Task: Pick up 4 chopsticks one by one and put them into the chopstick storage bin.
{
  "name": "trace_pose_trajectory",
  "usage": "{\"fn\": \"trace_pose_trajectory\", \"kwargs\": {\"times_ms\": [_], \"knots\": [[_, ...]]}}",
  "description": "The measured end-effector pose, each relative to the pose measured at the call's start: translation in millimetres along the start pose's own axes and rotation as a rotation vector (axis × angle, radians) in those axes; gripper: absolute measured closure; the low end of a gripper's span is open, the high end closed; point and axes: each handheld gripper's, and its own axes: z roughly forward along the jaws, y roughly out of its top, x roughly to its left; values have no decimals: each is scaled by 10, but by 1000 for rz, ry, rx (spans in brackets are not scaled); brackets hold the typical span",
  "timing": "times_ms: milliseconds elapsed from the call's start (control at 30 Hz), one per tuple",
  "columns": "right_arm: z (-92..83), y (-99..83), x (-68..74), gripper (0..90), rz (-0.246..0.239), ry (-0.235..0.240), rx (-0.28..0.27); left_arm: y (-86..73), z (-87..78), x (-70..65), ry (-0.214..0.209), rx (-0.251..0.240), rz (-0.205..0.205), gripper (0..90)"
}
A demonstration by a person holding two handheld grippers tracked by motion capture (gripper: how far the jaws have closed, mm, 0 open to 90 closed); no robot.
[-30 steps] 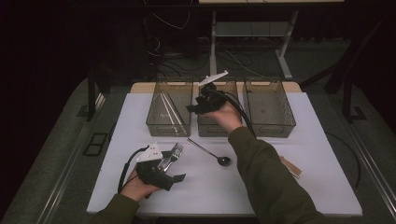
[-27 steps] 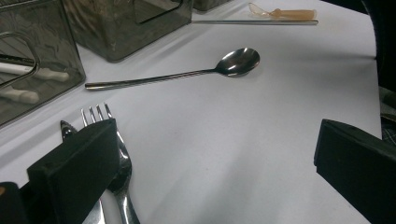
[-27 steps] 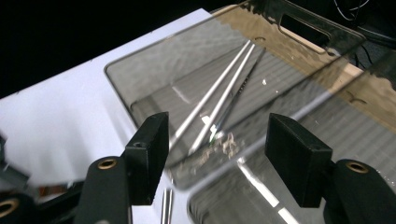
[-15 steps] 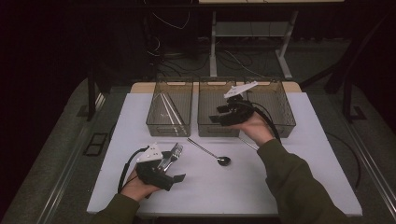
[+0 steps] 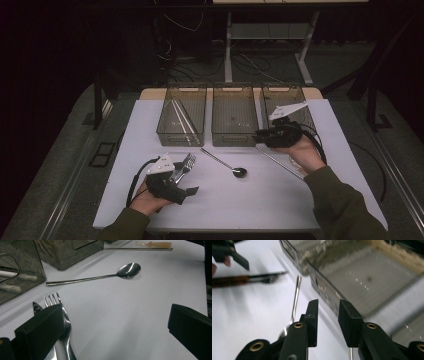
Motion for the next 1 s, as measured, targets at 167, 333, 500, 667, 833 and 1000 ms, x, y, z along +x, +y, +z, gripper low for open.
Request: {"fn": "trace_pose_trajectory", "kwargs": {"times_ms": [167, 333, 500, 667, 833, 1000], "knots": [[-101, -244, -35, 720, 17, -23, 30, -1, 4, 0, 2, 2, 3, 0], [-178, -465, -35, 734, 17, -24, 60, -2, 9, 0, 4, 5, 2, 0], [-267, -641, -38, 744, 26, -27, 94, -2, 4, -11, 4, 4, 2, 0], [-391, -849, -94, 745, 55, -48, 111, -2, 4, -11, 4, 2, 2, 0], [-472, -1054, -156, 752, 80, -50, 132, -1, 7, -12, 5, 5, 4, 0], [-455, -1165, -209, 758, 93, -68, 167, 0, 7, -16, 8, 7, 7, 0]]}}
